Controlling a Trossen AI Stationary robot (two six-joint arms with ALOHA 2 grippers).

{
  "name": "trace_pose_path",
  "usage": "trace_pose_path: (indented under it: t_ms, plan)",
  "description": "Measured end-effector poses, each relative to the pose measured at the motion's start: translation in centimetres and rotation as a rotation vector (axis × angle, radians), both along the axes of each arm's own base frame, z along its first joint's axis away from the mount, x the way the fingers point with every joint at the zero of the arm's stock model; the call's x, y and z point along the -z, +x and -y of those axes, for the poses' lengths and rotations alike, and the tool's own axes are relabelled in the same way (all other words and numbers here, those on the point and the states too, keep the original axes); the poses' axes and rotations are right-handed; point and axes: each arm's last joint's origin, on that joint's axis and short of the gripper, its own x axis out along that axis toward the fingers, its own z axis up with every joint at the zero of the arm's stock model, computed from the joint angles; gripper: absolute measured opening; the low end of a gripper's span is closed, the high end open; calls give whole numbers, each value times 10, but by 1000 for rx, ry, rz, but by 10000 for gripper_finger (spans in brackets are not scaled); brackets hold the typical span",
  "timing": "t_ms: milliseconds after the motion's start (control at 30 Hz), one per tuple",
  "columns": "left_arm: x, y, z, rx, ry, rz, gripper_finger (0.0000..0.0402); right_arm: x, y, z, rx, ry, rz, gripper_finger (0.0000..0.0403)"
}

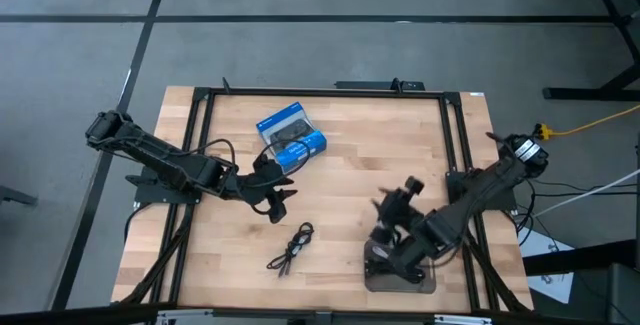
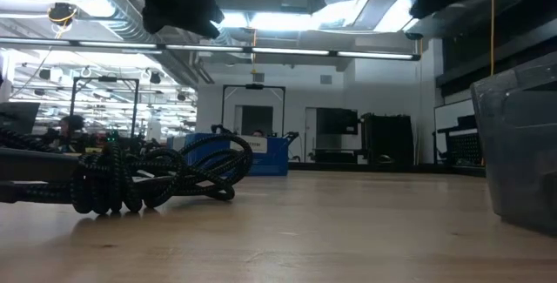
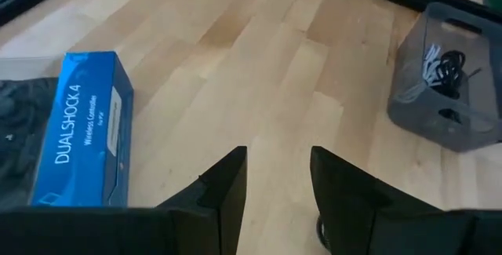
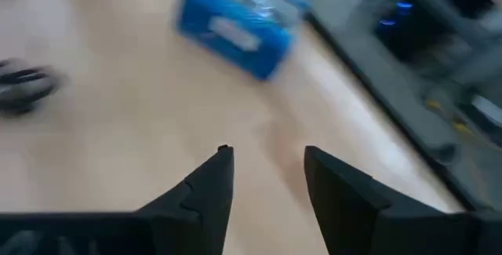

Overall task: Pick and place USB-C Cables
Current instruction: Put the black usb cable into the grey transparent bin

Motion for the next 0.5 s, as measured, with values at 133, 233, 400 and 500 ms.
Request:
trace_pose_path:
  t_ms: [133, 233, 400, 500]
  plan:
    - [-1, 1, -1, -9, 4, 10, 135, 1, -4, 23, 159, 18, -71, 152]
    - [-2, 6, -1, -26, -89, 58, 135, 0, -12, 36, 269, 31, -169, 147]
    - [18, 26, 20, 8, -358, 70, 135, -1, -17, 43, 289, -12, -223, 146]
    - [34, 38, 36, 44, -464, 42, 135, -2, -15, 47, 293, -31, -194, 145]
